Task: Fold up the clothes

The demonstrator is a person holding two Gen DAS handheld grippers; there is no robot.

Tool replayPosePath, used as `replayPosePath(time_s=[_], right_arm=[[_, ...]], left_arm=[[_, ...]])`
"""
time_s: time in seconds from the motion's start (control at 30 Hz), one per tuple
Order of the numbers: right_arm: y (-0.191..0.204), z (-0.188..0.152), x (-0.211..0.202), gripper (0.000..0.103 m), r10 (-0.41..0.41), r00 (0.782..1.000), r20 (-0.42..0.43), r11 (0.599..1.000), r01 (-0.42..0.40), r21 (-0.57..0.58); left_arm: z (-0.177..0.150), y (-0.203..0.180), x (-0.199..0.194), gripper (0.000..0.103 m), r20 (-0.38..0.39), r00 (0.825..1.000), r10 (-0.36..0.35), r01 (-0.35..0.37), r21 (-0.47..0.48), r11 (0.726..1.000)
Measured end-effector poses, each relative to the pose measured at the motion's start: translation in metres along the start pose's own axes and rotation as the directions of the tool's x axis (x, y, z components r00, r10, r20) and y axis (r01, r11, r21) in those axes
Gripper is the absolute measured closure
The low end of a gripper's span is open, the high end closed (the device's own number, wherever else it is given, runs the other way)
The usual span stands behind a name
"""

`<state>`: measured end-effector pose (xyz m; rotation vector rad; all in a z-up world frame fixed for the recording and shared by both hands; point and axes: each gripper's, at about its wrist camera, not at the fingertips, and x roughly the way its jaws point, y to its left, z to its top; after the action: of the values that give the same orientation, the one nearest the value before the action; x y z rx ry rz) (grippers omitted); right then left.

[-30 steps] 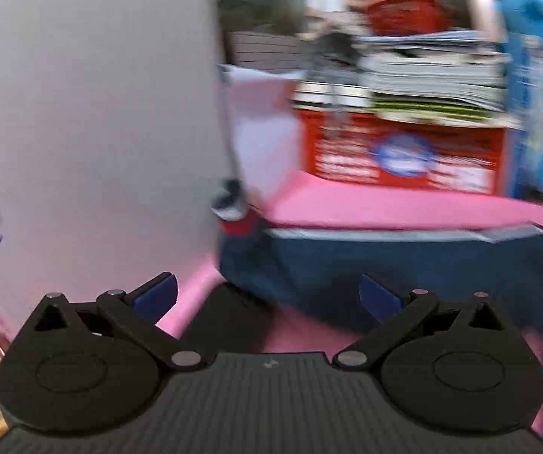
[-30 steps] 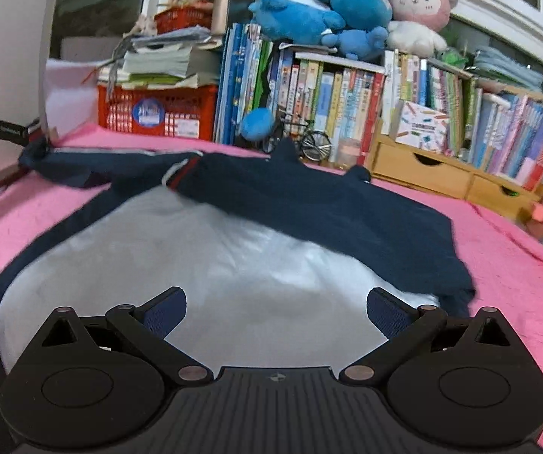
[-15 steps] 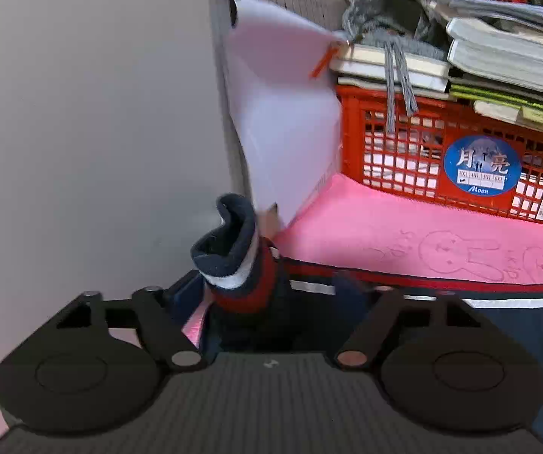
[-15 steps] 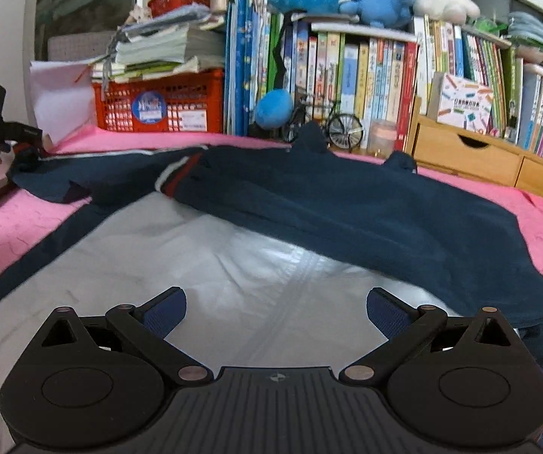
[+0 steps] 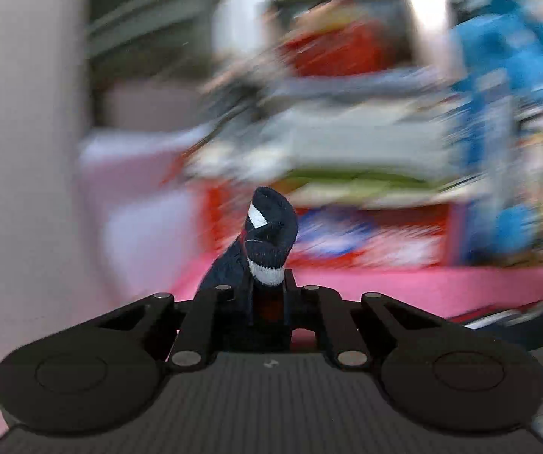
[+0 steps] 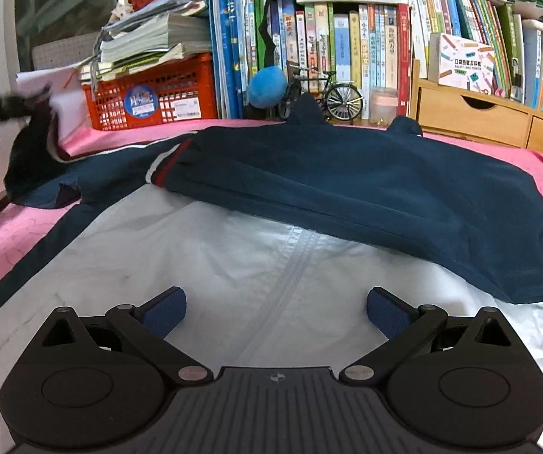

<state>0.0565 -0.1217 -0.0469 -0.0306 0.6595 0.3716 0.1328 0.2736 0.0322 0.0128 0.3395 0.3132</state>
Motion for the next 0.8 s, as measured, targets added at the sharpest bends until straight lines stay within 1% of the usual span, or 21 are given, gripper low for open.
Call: replayPosePath(time_s=[0.03,0.07,0.1,0.13,0.17,0.2,0.23,0.27,0.3,0.33,0.37,0.4,0.43,0.47,0.5,0.53,0.6,0.63,0.67,0.73,0.8], right_arm=[[-0.002,0.0,-0.001,0.0,0.007,1.0,0.004,1.0,-0.007,0.008],[-0.004,0.0,-0.002,0.0,0.018,1.0,0.012,1.0,-0.018,0.024],[-0.01,0.0,-0.005,0.0,0.027,0.999,0.02,0.998,-0.028,0.05],[-0.015,0.0,-0.008,0.0,0.035,0.999,0.028,0.996,-0.037,0.076],[-0.02,0.0,-0.01,0.0,0.044,0.998,0.036,0.994,-0.047,0.101],[-0.026,0.0,-0.014,0.0,0.048,0.998,0.043,0.991,-0.053,0.122],[-0.032,0.0,-0.019,0.0,0.046,0.997,0.054,0.989,-0.053,0.136],[-0.037,0.001,-0.024,0.0,0.039,0.997,0.062,0.989,-0.048,0.141],[-0.041,0.002,-0.028,0.0,0.029,0.997,0.07,0.99,-0.039,0.138],[-0.044,0.003,-0.032,0.0,0.022,0.997,0.08,0.99,-0.033,0.136],[-0.047,0.005,-0.033,0.0,0.028,0.996,0.086,0.988,-0.041,0.146],[-0.051,0.007,-0.034,0.0,0.034,0.995,0.093,0.987,-0.049,0.155],[-0.054,0.009,-0.035,0.0,0.041,0.994,0.099,0.985,-0.057,0.165],[-0.057,0.014,-0.031,0.0,0.069,0.993,0.095,0.977,-0.086,0.194],[-0.059,0.02,-0.025,0.0,0.106,0.99,0.087,0.967,-0.123,0.222],[-0.061,0.028,-0.018,0.0,0.149,0.985,0.081,0.953,-0.165,0.254],[-0.058,0.043,0.002,0.0,0.249,0.967,0.059,0.914,-0.255,0.316],[-0.053,0.05,0.011,0.0,0.287,0.957,0.049,0.898,-0.287,0.333],[-0.047,0.056,0.02,0.0,0.325,0.945,0.04,0.881,-0.318,0.35],[-0.033,0.064,0.031,0.0,0.371,0.928,0.032,0.863,-0.357,0.358],[-0.017,0.068,0.039,0.0,0.408,0.913,0.027,0.846,-0.389,0.364]], left_arm=[[0.006,-0.019,-0.01,0.091,0.022,0.997,-0.069,0.069,0.012,0.998],[0.01,-0.042,-0.02,0.091,0.036,0.989,-0.147,0.145,0.036,0.989],[0.012,-0.068,-0.031,0.09,0.044,0.974,-0.224,0.221,0.062,0.973],[0.013,-0.095,-0.042,0.088,0.033,0.954,-0.299,0.295,0.091,0.951],[0.013,-0.121,-0.054,0.086,0.019,0.928,-0.371,0.366,0.118,0.923],[0.011,-0.148,-0.06,0.081,-0.03,0.901,-0.432,0.432,0.141,0.891],[0.006,-0.168,-0.065,0.073,-0.08,0.88,-0.469,0.476,0.152,0.866],[0.0,-0.186,-0.07,0.072,-0.129,0.855,-0.502,0.518,0.161,0.84],[-0.007,-0.197,-0.075,0.072,-0.167,0.837,-0.521,0.545,0.164,0.822],[-0.014,-0.207,-0.08,0.069,-0.205,0.818,-0.538,0.571,0.167,0.804],[-0.02,-0.209,-0.086,0.065,-0.231,0.808,-0.542,0.581,0.161,0.798],[-0.026,-0.206,-0.089,0.05,-0.248,0.811,-0.531,0.572,0.144,0.807],[-0.03,-0.201,-0.092,0.03,-0.249,0.82,-0.515,0.556,0.135,0.82],[-0.033,-0.189,-0.096,0.024,-0.233,0.842,-0.487,0.523,0.129,0.843],[-0.037,-0.177,-0.099,0.019,-0.216,0.862,-0.459,0.49,0.122,0.863],[-0.04,-0.162,-0.102,0.016,-0.196,0.878,-0.438,0.464,0.114,0.879],[-0.042,-0.138,-0.106,0.009,-0.178,0.891,-0.417,0.435,0.076,0.897],[-0.043,-0.129,-0.107,0.008,-0.175,0.895,-0.409,0.423,0.051,0.905],[-0.045,-0.118,-0.111,0.008,-0.166,0.893,-0.417,0.427,0.024,0.904],[-0.048,-0.095,-0.119,0.006,-0.148,0.889,-0.433,0.434,-0.028,0.901],[-0.05,-0.079,-0.126,0.003,-0.121,0.896,-0.427,0.425,-0.045,0.904]])
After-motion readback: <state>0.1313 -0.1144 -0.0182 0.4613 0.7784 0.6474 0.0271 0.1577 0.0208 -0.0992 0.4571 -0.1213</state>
